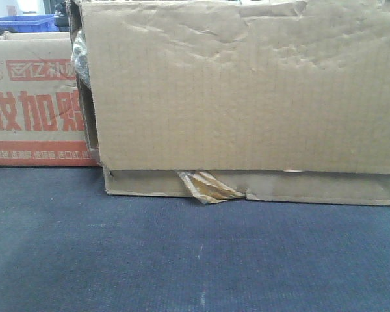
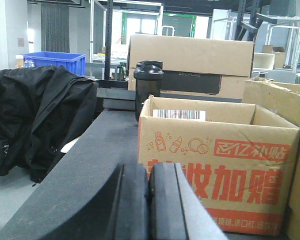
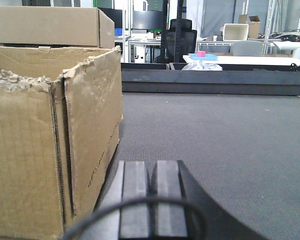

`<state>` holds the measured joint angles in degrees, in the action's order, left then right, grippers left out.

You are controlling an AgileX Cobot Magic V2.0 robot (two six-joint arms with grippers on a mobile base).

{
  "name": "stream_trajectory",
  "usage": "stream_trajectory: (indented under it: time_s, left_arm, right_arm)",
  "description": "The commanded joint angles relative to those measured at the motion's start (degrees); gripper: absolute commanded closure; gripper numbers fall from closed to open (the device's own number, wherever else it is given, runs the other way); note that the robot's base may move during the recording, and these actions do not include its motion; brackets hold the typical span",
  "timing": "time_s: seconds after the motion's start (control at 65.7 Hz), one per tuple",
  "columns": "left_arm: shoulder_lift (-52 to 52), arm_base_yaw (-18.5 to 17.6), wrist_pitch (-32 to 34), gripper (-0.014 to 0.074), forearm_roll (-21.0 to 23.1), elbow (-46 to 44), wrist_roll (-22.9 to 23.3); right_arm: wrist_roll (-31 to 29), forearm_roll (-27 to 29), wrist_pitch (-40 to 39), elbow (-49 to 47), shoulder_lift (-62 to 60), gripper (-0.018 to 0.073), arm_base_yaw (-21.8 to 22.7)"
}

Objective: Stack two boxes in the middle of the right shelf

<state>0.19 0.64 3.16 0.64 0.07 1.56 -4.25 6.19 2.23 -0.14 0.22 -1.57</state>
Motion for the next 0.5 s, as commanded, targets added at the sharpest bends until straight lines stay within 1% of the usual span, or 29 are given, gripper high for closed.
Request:
stream_trajectory:
  time_s: [0.0, 0.487]
  left_arm:
    - [-0.2, 0.3, 0.9, 0.0707, 0.1, -0.1, 0.0]
    - [-0.2, 0.3, 0.9, 0.0707, 0.1, -0.1, 0.0]
  right_arm:
    - [-0.1, -0.1, -1.4, 0.1, -0.2, 0.0721, 0.2]
    - [-0.1, -0.1, -1.4, 0.1, -0.2, 0.0721, 0.2]
